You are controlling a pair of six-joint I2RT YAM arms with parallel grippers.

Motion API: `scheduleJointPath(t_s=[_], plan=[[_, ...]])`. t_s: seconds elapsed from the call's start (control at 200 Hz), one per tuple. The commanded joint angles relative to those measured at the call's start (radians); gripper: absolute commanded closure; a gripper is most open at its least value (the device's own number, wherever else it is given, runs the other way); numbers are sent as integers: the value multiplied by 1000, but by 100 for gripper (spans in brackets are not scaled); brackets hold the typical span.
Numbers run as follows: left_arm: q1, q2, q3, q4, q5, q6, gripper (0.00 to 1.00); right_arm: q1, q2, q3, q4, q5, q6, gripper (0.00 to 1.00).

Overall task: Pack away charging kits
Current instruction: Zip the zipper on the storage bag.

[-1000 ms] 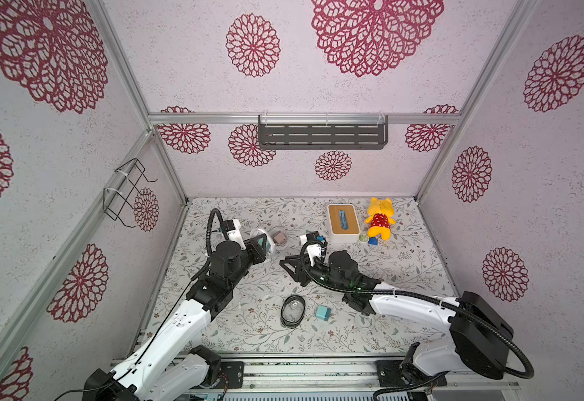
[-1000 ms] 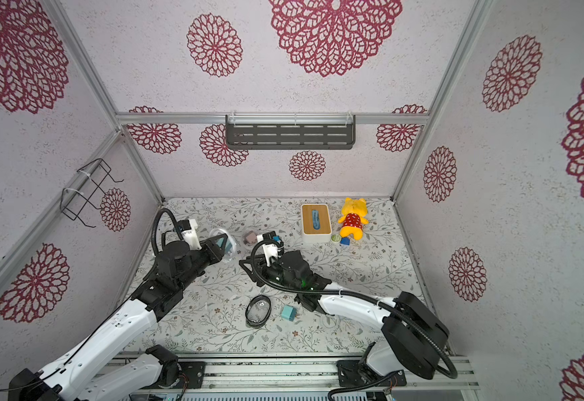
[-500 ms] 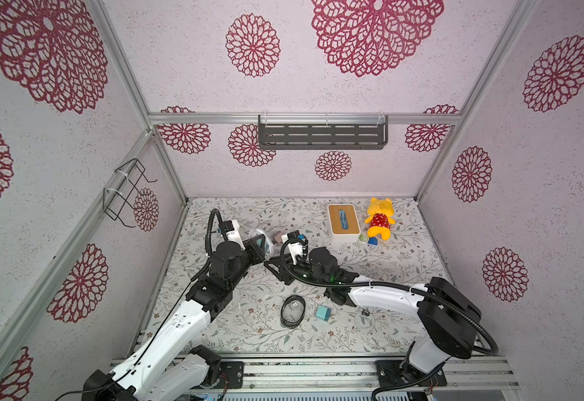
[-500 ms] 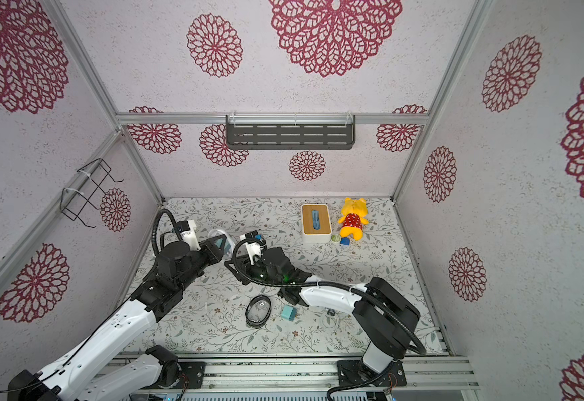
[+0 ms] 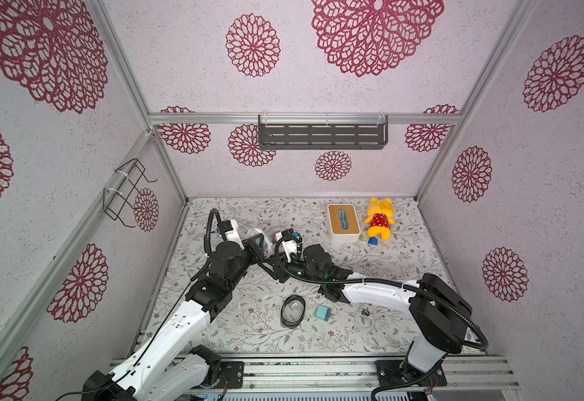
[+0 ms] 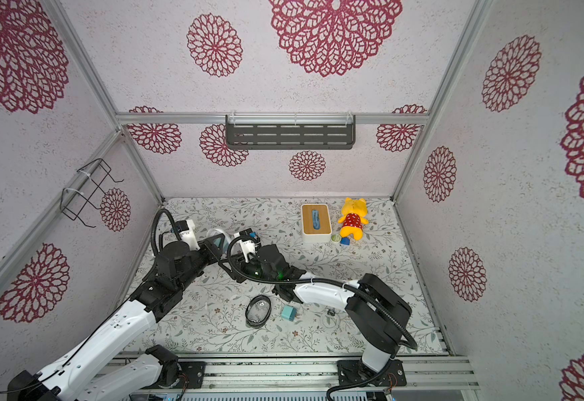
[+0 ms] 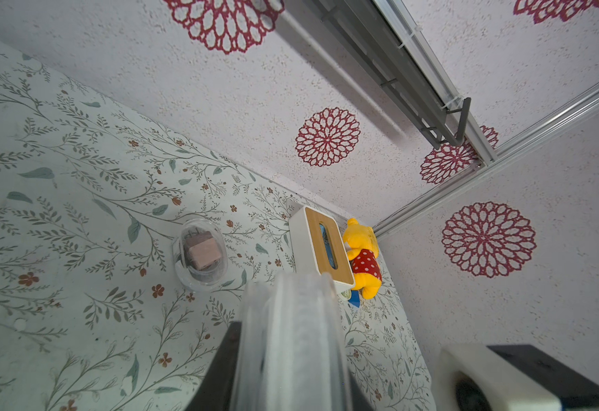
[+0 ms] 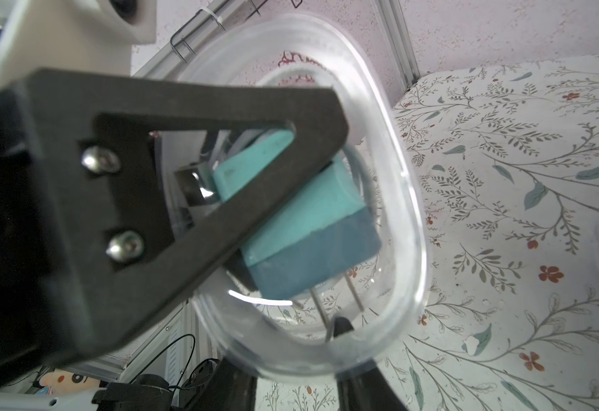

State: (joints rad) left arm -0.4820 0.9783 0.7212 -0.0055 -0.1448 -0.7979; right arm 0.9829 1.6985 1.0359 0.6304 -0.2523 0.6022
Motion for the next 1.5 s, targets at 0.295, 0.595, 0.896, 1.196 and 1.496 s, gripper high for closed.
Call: scheduleJointPath(t_s=[0.295, 0.595, 0.896, 1.196, 1.496], plan=[[-4, -4, 8, 12, -32, 9, 100, 8, -1, 48, 43, -37, 32, 68], [-2, -30, -8, -5, -107, 10, 100, 13, -56, -11, 42, -36, 39, 56], [0, -18, -8, 7, -81, 10, 100, 20, -32, 16, 52, -41, 50, 55], [0, -23, -11, 13, -66, 10, 100, 20, 43, 108, 40, -44, 57, 56], [0, -30, -13, 14, -65, 9, 100, 20, 74, 146, 34, -45, 69, 60]])
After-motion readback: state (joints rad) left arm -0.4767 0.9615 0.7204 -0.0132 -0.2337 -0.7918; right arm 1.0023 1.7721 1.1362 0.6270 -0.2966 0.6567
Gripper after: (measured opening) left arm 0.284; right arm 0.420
